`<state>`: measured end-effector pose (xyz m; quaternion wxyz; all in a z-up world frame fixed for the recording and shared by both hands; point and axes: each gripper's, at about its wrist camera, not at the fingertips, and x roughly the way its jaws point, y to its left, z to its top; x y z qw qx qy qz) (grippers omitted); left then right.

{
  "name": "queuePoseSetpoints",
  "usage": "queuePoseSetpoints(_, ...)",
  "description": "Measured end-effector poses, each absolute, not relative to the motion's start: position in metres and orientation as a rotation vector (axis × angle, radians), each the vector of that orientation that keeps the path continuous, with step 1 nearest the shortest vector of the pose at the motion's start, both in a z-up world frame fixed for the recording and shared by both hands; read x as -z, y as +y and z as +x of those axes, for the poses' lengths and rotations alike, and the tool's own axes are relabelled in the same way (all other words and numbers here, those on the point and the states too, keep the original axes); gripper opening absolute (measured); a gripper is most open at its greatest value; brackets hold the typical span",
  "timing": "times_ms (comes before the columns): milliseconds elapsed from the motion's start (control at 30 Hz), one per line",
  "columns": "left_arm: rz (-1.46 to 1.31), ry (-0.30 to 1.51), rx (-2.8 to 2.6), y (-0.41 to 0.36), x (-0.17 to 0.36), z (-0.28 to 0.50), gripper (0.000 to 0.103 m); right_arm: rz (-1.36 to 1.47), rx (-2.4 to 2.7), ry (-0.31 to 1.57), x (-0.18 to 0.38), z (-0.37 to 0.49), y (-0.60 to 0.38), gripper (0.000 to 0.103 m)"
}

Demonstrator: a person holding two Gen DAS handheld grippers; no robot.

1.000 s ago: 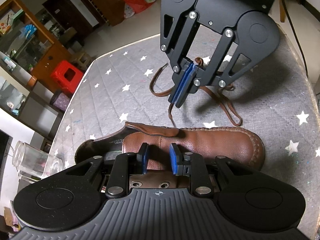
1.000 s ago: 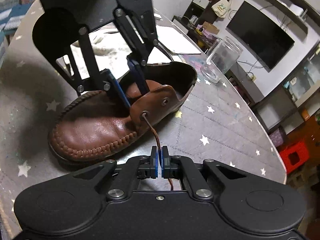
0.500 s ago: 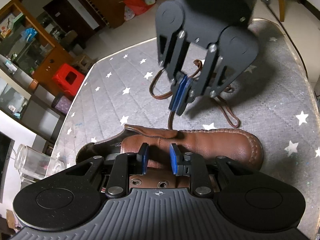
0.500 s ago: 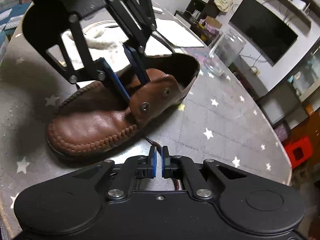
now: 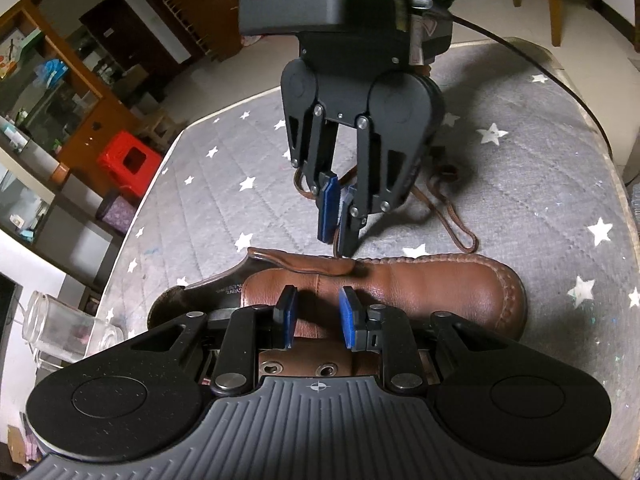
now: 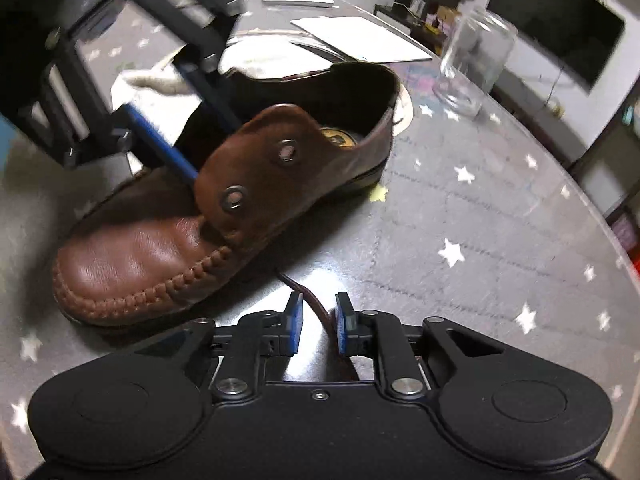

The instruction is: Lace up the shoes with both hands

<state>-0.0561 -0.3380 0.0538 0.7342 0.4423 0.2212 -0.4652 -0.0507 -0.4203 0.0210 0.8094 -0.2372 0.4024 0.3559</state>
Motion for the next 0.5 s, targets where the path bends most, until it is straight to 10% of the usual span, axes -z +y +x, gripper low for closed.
queuePoseSetpoints(500, 1.037, 0.454, 0.98, -0.344, -0.06, -0.066, 0.03, -0.581, -0.657, 0.727, -0.05, -0.108, -0.419, 0.002)
